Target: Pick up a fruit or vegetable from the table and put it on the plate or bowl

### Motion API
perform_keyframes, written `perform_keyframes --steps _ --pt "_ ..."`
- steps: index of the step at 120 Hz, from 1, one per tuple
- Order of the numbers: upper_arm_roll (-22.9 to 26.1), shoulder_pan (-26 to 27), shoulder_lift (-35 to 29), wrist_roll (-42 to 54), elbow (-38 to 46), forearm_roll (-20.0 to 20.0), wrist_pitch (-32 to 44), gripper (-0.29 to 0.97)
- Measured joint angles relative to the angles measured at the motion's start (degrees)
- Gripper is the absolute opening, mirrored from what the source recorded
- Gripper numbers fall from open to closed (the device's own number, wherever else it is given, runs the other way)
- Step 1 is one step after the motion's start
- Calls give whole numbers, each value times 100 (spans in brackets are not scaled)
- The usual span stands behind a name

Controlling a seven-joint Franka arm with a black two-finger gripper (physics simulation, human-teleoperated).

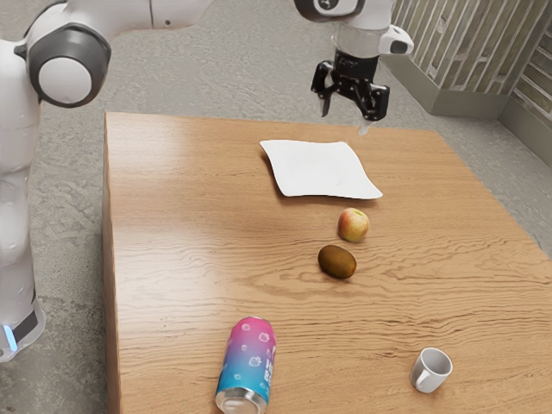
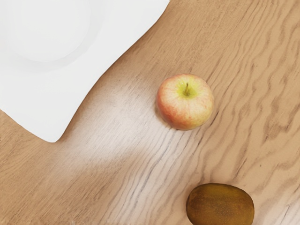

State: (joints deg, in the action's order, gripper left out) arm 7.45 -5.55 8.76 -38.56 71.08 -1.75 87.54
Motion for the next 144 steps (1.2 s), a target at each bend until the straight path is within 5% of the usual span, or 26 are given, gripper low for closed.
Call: perform_keyframes --steps 26,46,73,84,100,144 --pt "151 18 25 -2920 -47 10 -74 68" --pt "149 158 53 -3876 44 456 -101 68" --pt "305 166 750 -3001 86 1117 -115 68" --pt "894 171 766 -2417 120 651 -115 68" --pt "977 134 724 -1474 261 235 -111 68" --pt "969 28 678 860 671 13 -91 68"
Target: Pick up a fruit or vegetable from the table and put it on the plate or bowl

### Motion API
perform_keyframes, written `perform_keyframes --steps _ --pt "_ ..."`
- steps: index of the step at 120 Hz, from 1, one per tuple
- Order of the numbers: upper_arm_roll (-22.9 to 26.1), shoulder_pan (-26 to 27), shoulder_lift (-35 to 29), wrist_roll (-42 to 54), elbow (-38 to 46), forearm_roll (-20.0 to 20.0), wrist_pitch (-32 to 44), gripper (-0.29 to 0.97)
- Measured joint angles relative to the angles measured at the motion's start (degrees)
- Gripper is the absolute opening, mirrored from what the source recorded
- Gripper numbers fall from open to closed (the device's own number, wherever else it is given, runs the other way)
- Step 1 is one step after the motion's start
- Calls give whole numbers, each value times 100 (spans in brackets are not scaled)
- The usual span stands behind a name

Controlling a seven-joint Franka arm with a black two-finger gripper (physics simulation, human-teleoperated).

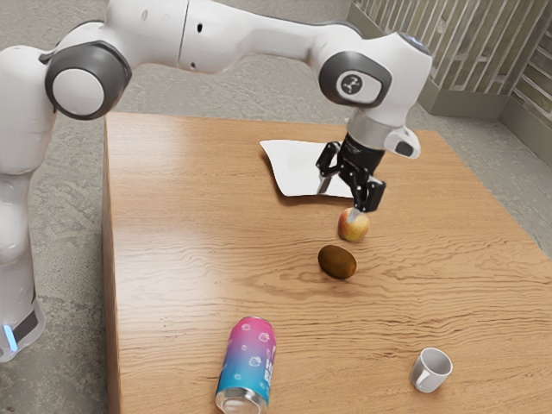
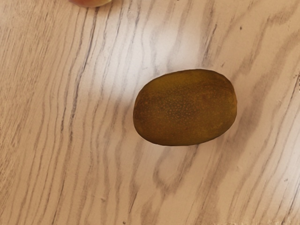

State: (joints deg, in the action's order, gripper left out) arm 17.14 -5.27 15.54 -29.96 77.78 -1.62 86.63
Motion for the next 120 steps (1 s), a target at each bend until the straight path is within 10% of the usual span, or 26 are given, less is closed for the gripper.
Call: perform_keyframes --steps 120 --pt "-72 -69 -254 5508 1396 214 1296 68"
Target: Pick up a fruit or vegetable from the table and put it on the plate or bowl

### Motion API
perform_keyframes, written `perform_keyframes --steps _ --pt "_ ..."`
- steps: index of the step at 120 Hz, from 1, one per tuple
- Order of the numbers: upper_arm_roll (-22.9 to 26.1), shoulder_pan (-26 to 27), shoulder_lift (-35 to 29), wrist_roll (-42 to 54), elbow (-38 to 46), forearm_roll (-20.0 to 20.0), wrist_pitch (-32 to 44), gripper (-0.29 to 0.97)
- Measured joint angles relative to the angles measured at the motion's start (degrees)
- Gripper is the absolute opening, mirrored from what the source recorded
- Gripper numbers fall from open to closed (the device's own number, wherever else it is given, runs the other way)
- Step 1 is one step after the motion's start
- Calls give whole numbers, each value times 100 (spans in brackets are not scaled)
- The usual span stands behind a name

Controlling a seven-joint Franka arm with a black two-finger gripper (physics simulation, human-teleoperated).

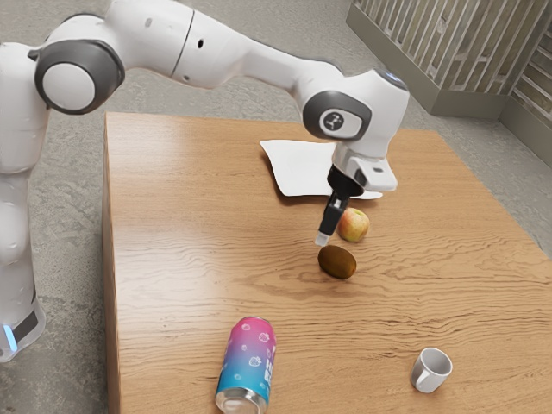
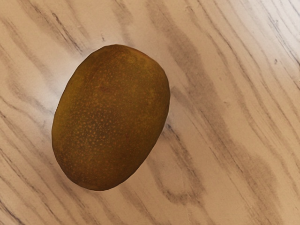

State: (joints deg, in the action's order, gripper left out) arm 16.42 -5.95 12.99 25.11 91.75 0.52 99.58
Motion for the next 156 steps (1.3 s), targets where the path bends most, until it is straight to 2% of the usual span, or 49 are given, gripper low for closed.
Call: perform_keyframes --steps 47,112,132,149,156 --pt "32 75 428 986 -21 123 450 68" --pt "2 -28 764 1632 -15 127 813 68" --pt "1 -102 896 1722 -14 324 912 48" --pt "-33 -104 864 1768 -21 547 1035 23" --pt "-57 -86 725 1772 -14 579 1089 21"
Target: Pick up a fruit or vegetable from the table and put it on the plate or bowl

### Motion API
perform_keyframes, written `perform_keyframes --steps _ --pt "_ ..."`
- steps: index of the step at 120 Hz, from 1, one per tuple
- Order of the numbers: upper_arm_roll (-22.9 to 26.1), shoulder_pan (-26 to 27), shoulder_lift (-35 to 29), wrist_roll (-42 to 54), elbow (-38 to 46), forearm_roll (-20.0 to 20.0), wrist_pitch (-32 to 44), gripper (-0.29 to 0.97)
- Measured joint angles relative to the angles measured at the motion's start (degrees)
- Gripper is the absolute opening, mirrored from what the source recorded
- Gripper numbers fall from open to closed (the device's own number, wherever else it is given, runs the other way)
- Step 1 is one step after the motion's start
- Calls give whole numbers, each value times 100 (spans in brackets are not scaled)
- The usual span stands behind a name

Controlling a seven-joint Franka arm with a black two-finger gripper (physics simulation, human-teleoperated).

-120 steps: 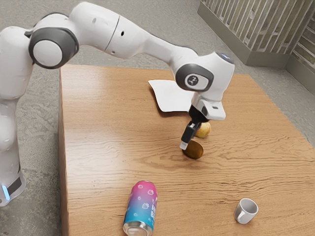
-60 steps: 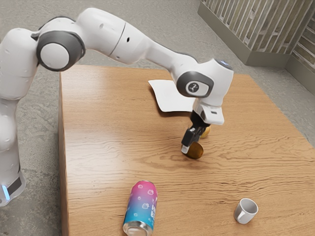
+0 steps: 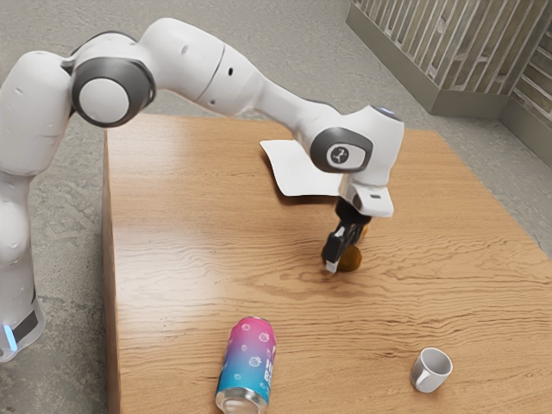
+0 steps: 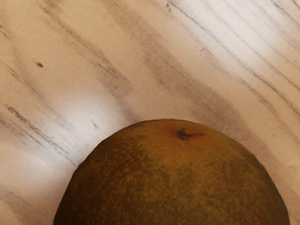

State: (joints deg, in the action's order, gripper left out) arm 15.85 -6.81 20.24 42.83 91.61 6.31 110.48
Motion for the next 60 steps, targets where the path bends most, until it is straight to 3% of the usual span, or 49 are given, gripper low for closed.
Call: perform_keyframes --steps 17,29,46,60 --pt "-689 273 -878 -29 15 67 69 26" --pt "-961 -129 -1092 -60 10 101 92 26" --pt "-1010 -1097 -981 -89 -115 105 111 25" --pt "-1001 -1620 -199 -78 -1082 78 123 23"
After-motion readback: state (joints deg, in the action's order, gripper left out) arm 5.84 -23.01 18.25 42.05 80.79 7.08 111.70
